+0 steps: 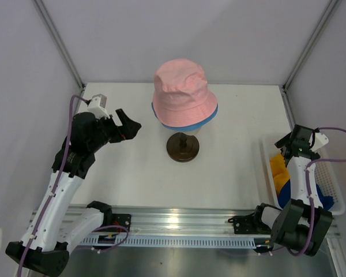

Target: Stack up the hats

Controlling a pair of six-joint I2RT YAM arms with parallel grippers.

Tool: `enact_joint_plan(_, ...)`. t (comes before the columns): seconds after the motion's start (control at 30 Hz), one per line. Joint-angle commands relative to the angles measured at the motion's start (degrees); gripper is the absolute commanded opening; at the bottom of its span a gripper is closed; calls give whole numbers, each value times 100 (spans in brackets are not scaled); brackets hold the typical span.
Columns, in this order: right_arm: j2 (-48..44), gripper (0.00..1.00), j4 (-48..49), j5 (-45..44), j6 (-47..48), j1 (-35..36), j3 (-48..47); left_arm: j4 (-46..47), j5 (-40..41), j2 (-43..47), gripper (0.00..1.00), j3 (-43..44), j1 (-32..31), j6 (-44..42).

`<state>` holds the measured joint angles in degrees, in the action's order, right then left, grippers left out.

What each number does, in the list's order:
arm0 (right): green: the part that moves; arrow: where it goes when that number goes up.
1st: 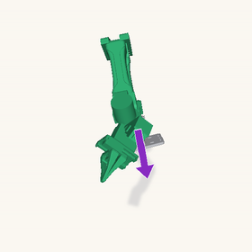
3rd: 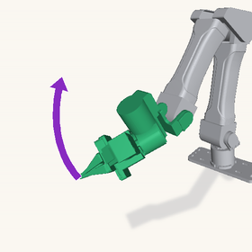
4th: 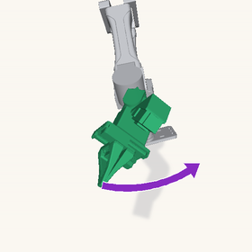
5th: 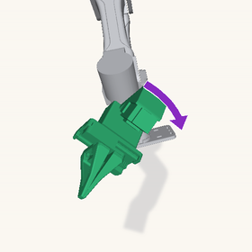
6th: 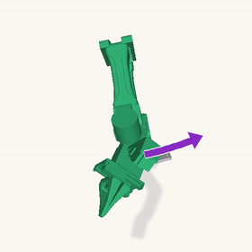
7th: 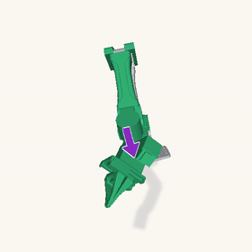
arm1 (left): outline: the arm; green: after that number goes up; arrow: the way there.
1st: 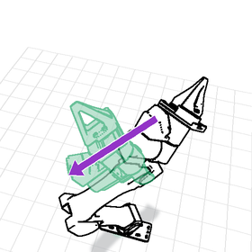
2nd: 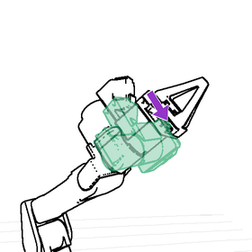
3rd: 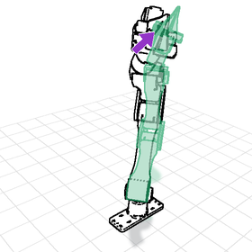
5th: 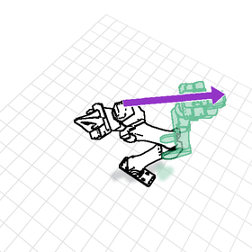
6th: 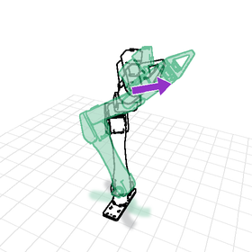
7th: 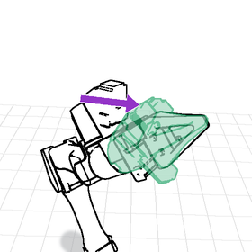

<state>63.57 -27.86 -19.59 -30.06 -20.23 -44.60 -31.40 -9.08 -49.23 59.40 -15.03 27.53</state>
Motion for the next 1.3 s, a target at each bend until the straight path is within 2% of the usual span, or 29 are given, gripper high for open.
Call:
enact_joint_plan(0.0, 128, 91, 509, 211, 141, -51, 135, -86, 214, 186, 100, 204, -9, -318)
enact_joint_plan(0.17, 630, 90, 351, 87, 281, -130, 311, -42, 424, 396, 99, 125, -9, -467)
enact_joint_plan(0.3, 587, 89, 911, 17, 492, -165, 680, 80, 487, 607, 100, 72, 8, -503)
enact_joint_plan(0.47, 612, 75, 1387, 35, 519, -245, 698, 239, 179, 678, 99, -51, 105, -494)
enact_joint_plan(0.67, 1315, 72, 2073, -202, 616, -262, 558, 266, 29, 687, 99, -95, 123, -520)
enact_joint_plan(0.77, 1745, 67, 2284, -159, 625, -262, 470, 283, 3, 678, 99, -95, 132, -529)
enact_joint_plan(0.8, 1877, 64, 2354, -150, 625, -262, 461, 275, -6, 669, 100, -95, 149, -529)
enact_joint_plan(0.9, 1966, 38, 2513, -53, 616, -262, 443, 283, -32, 669, 100, -95, 184, -529)
enact_joint_plan(0.93, 1914, 11, 2478, -1, 572, -262, 417, 283, -32, 661, 100, -95, 193, -529)
enact_joint_plan(0.97, 1853, 0, 2339, 8, 546, -271, 356, 283, -41, 661, 99, -104, 202, -529)
enact_joint_plan(1.13, 914, 0, 1960, 0, 545, -262, 171, 336, -155, 643, 100, -121, 272, -512)
enact_joint_plan(1.27, -578, 0, 1837, 157, 502, -262, -4, 362, -164, 590, 99, -139, 281, -512)
